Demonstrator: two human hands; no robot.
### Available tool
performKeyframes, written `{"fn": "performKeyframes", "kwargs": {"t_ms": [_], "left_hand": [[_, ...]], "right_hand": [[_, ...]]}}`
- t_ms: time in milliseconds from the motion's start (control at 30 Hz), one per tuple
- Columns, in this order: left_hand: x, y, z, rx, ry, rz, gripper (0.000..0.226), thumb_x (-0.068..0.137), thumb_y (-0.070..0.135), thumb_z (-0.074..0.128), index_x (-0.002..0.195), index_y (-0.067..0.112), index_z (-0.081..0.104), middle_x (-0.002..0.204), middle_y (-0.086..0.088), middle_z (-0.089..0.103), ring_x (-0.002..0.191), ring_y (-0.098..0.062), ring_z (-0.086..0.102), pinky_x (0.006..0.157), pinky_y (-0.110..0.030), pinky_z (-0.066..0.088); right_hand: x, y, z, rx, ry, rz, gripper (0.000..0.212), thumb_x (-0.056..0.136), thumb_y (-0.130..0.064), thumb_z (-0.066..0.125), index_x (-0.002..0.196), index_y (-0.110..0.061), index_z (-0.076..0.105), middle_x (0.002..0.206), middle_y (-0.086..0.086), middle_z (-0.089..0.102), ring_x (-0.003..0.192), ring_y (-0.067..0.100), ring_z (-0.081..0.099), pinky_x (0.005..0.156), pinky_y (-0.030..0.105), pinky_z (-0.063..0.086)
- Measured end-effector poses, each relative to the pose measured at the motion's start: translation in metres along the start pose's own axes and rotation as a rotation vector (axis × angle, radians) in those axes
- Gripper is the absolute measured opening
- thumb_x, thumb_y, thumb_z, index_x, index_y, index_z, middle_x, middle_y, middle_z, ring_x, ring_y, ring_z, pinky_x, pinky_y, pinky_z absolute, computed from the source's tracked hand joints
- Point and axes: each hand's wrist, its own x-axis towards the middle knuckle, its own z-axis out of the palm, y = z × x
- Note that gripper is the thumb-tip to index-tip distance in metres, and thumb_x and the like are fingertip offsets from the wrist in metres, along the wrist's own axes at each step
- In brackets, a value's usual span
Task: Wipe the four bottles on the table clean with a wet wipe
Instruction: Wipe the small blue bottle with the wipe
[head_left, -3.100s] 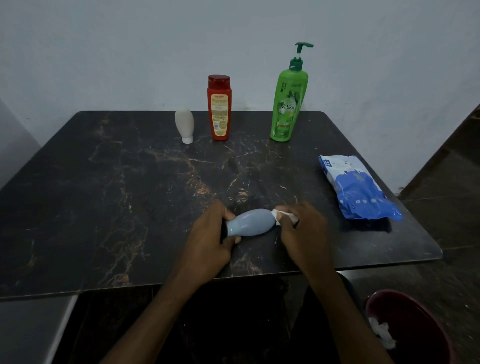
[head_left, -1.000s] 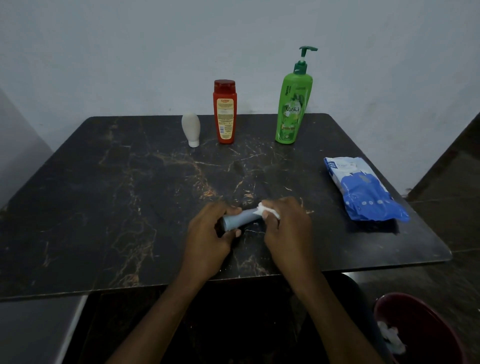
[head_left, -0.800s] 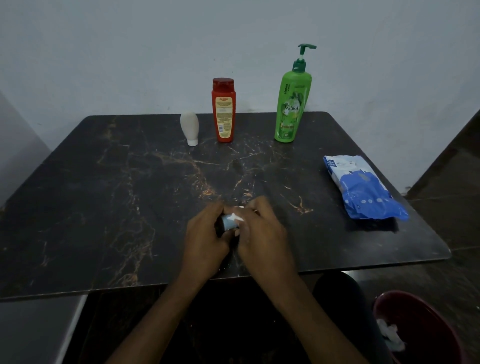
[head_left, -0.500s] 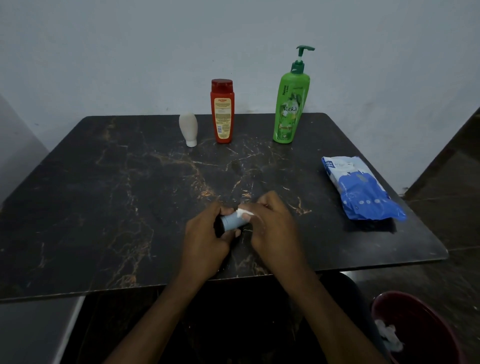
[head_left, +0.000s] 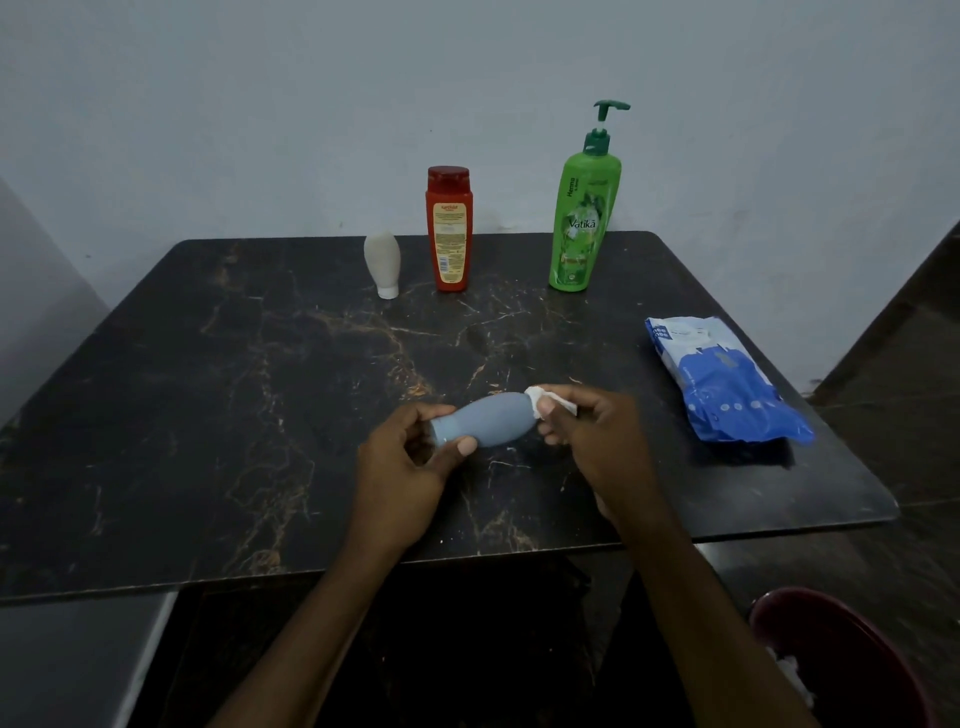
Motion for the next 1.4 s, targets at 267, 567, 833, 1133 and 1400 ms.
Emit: {"fn": "performKeyframes", "kwargs": {"t_ms": [267,567,833,1133,1400], "left_hand": [[0.002,0.0,-0.004,-0.284,0.011,-0.104,0.025,0.086,0.008,0.077,0.11,0.008,0.069,0.103,-0.006,0.077,0.095,-0.023,0.074,0.079,-0.03,0.06],[0.002,0.003,-0.005,-0.339,-0.011,-0.087,0.015,0.09,0.013,0.073,0.1,0.004,0.066,0.093,-0.012,0.076,0.085,-0.027,0.075,0.074,-0.029,0.059],[0.001,0.007,-0.004,-0.301,-0.045,-0.077,0.018,0.087,0.012,0.076,0.102,0.005,0.067,0.1,-0.007,0.077,0.091,-0.024,0.075,0.078,-0.035,0.061],[0.002,0.002,-0.006,-0.241,-0.069,-0.017,0.036,0.076,0.001,0.083,0.109,0.01,0.072,0.106,0.0,0.076,0.099,-0.016,0.072,0.085,-0.029,0.059],[0.001,0.002,-0.004,-0.246,-0.116,-0.018,0.034,0.077,0.002,0.082,0.109,0.009,0.072,0.101,-0.001,0.077,0.093,-0.016,0.073,0.082,-0.025,0.059]], "right_hand": [[-0.015,-0.015,0.025,0.414,0.086,0.126,0.008,0.091,-0.011,0.068,0.095,-0.016,0.073,0.08,0.003,0.076,0.073,0.015,0.072,0.07,0.025,0.059],[-0.044,-0.017,0.068,0.395,0.031,0.088,0.011,0.091,-0.013,0.066,0.089,-0.011,0.077,0.072,0.014,0.072,0.061,0.014,0.062,0.061,0.028,0.053],[-0.042,-0.019,0.058,0.438,0.046,0.161,0.01,0.089,-0.01,0.068,0.088,-0.016,0.076,0.077,0.015,0.073,0.061,0.012,0.06,0.059,0.025,0.052],[0.001,-0.014,0.005,-0.055,0.041,-0.057,0.018,0.095,-0.017,0.062,0.111,-0.014,0.07,0.094,0.0,0.071,0.069,0.003,0.066,0.06,0.014,0.051],[0.004,-0.034,0.013,-0.566,-0.255,-0.291,0.016,0.096,-0.026,0.061,0.108,-0.019,0.068,0.103,-0.008,0.052,0.094,0.005,0.051,0.077,0.015,0.039]]}}
